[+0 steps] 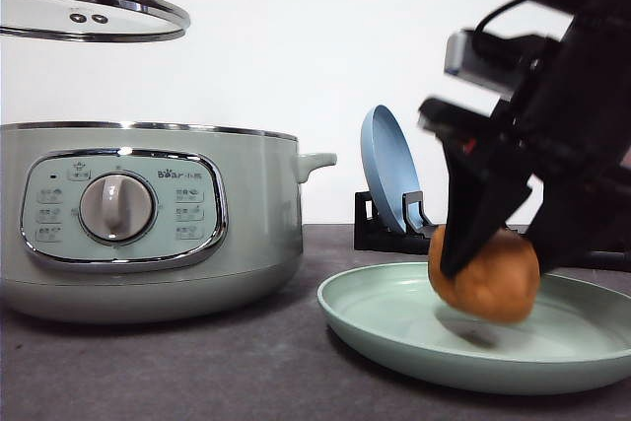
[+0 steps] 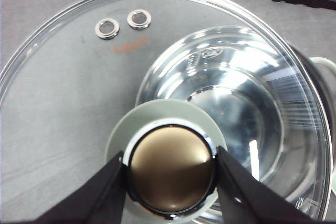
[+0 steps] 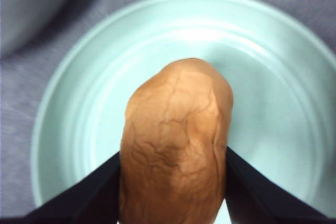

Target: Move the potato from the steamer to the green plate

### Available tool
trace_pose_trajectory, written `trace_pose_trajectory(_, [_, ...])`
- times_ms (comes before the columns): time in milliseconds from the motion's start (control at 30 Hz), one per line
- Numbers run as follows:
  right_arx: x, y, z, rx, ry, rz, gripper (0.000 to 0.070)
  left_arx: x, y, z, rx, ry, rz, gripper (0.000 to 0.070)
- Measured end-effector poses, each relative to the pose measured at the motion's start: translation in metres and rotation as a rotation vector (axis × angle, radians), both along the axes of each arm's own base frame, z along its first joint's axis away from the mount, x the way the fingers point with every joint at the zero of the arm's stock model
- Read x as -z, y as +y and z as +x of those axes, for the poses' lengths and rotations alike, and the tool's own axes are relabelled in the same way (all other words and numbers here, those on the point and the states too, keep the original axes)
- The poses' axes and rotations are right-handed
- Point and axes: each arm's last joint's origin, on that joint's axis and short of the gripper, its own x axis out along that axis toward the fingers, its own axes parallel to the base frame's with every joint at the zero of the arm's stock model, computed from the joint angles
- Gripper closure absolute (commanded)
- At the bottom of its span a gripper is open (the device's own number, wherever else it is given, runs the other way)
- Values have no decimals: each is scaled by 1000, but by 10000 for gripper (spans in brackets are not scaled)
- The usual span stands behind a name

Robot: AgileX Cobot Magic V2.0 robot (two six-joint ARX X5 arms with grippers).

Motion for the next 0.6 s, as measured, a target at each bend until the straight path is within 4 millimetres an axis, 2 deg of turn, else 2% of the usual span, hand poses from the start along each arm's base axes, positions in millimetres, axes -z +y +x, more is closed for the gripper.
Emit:
trace_pose_trajectory(167, [5, 1, 2, 4, 17, -9, 320, 0, -1, 0, 5, 0, 0, 699])
trace_pose_trajectory(367, [5, 2, 2, 11, 22, -6, 243, 0, -6, -1, 23, 0, 0, 699])
trace_pose_trajectory(467, [5, 2, 2, 11, 23, -7, 145, 0, -9, -2, 38, 0, 0, 699])
trace_pose_trajectory(600, [1, 1, 2, 11, 20, -6, 124, 0, -15, -4, 63, 5, 1, 699])
